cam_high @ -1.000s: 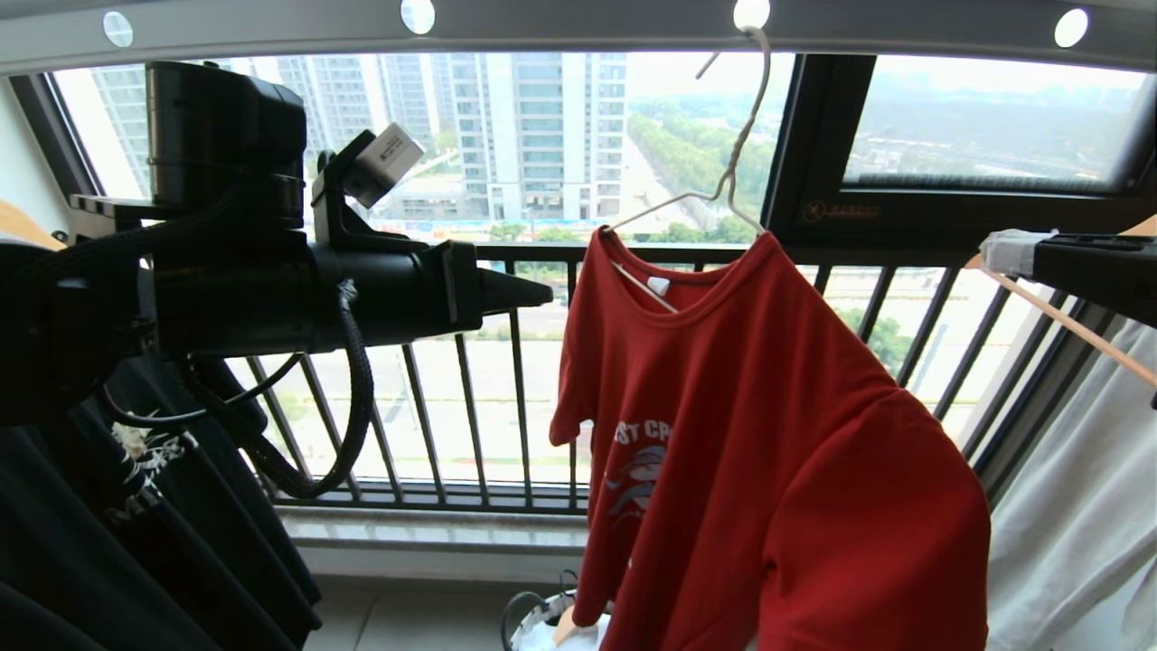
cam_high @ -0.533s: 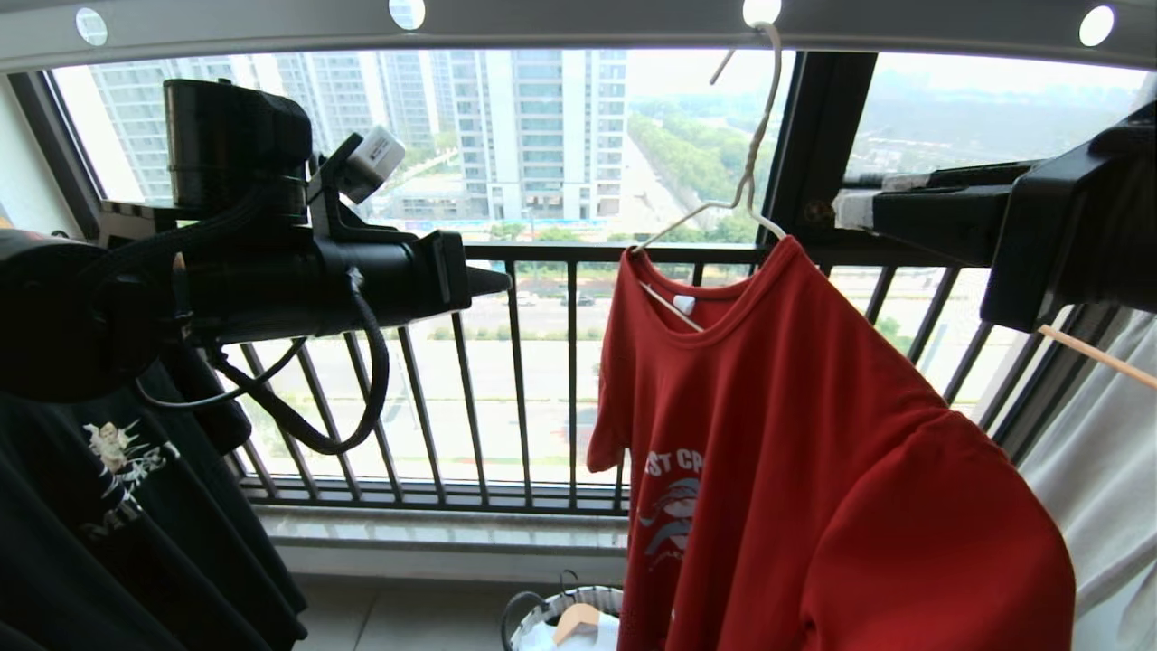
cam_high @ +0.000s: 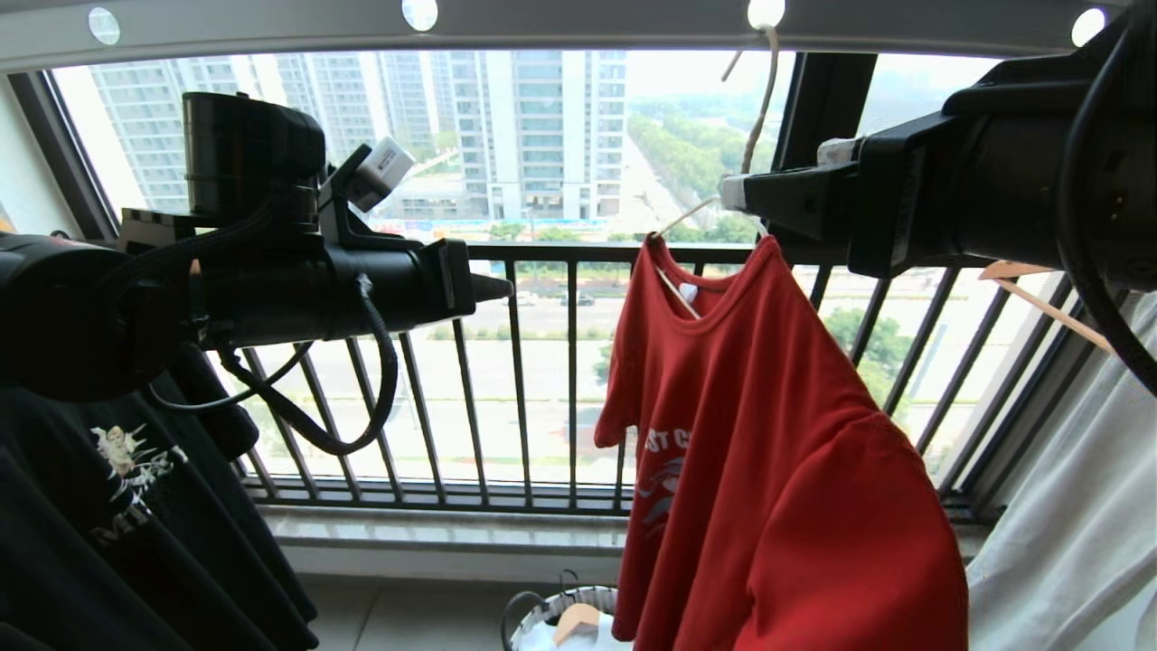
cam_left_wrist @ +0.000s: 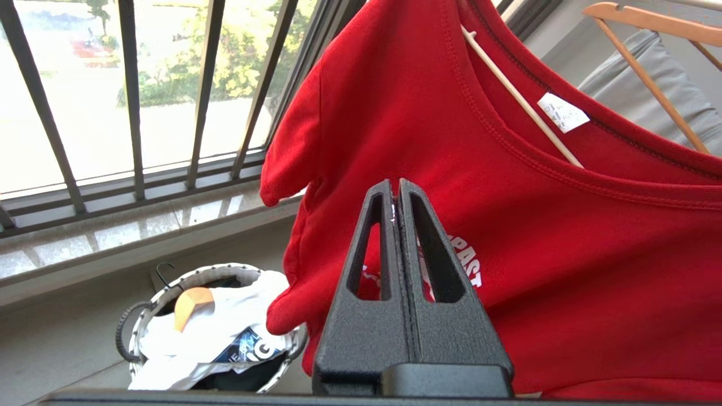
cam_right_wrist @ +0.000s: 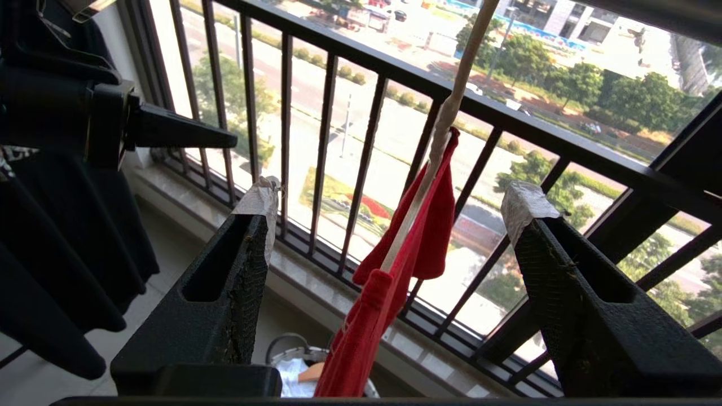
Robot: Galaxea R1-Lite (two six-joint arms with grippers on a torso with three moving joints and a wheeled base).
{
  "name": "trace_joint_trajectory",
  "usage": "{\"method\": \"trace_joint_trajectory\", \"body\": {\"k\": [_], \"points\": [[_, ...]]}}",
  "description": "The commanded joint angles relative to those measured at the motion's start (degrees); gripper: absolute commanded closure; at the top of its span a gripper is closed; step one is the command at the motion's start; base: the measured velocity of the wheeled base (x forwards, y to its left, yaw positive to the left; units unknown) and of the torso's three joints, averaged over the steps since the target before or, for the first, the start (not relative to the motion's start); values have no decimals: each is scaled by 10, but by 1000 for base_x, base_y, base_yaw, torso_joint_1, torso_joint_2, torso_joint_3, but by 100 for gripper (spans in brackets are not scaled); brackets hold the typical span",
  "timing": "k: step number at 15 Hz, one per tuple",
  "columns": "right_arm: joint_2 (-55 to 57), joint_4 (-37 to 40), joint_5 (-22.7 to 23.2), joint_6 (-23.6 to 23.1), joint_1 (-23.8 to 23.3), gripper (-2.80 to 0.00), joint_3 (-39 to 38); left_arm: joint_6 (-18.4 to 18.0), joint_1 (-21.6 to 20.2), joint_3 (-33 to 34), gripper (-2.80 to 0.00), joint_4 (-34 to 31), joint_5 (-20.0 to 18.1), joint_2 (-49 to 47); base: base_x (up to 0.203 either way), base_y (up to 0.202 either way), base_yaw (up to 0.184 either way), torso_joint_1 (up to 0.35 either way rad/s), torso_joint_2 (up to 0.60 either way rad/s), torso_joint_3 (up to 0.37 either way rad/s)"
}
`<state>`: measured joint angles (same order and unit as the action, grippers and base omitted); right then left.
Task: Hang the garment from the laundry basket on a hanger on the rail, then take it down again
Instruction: Take the clothes off the clothes rack
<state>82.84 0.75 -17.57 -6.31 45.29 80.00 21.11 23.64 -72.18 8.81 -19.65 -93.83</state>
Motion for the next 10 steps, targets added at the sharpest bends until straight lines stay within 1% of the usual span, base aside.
{"method": "trace_joint_trajectory", "body": {"k": [1,5,8,9,10], "points": [[43,-7,-6,0,-1,-280,19,2,-1,0,0,1,-1,1,0,0,0,0,0,0],[125,-38,-36,2,-3,-280,72,2,-4,-1,0,1,-1,5,0,0,0,0,0,0],[166,-61,-72,19,-26,-280,105,2,-16,-6,0,2,-1,8,0,0,0,0,0,0],[170,-71,-83,20,-30,0,104,2,-17,-6,0,2,-1,8,0,0,0,0,0,0],[170,-73,-85,21,-31,0,103,2,-17,-6,0,2,-1,9,0,0,0,0,0,0]]}}
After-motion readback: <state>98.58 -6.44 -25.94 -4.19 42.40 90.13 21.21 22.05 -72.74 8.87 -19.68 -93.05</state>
